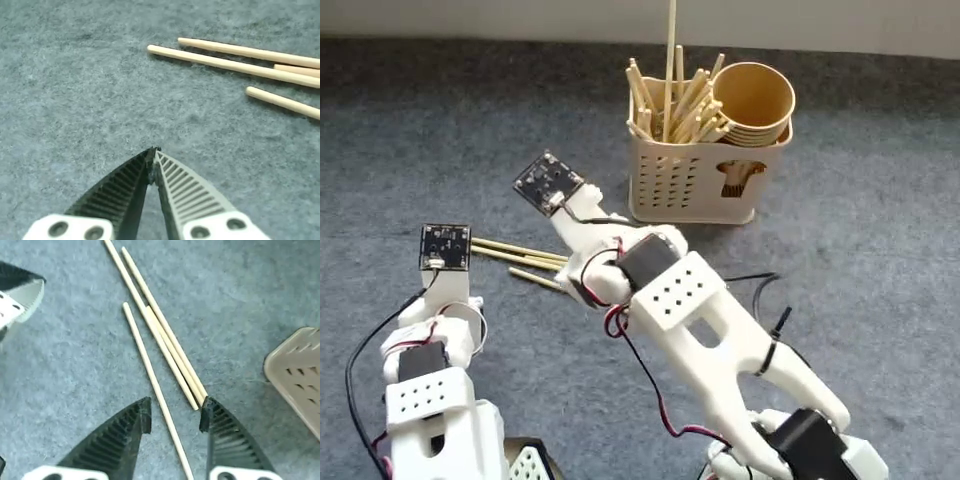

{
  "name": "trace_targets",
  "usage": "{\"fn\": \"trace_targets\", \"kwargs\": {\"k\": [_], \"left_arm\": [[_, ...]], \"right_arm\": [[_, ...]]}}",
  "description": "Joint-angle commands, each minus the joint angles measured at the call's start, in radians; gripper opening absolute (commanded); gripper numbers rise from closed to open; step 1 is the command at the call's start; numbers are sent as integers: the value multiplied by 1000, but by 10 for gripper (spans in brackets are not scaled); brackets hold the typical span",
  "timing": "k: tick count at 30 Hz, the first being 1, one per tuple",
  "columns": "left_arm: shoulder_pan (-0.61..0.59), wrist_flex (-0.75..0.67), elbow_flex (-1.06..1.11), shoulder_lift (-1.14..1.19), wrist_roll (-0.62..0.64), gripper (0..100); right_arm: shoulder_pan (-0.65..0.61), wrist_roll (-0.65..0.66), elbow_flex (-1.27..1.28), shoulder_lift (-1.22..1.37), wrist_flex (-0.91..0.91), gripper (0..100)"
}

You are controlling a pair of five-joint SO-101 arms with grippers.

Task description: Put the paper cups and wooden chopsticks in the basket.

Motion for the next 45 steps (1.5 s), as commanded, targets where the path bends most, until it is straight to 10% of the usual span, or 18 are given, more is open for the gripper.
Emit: {"fn": "trace_targets", "kwargs": {"k": [1, 28, 45], "left_arm": [[-62, -49, -13, -16, -2, 8], [-62, -51, -8, -16, -2, 8], [-61, -54, -7, -16, -2, 8]], "right_arm": [[-18, 14, 13, 73, -87, 170], [-53, 48, 10, 496, -252, 86], [22, 183, 173, 99, -211, 3]]}}
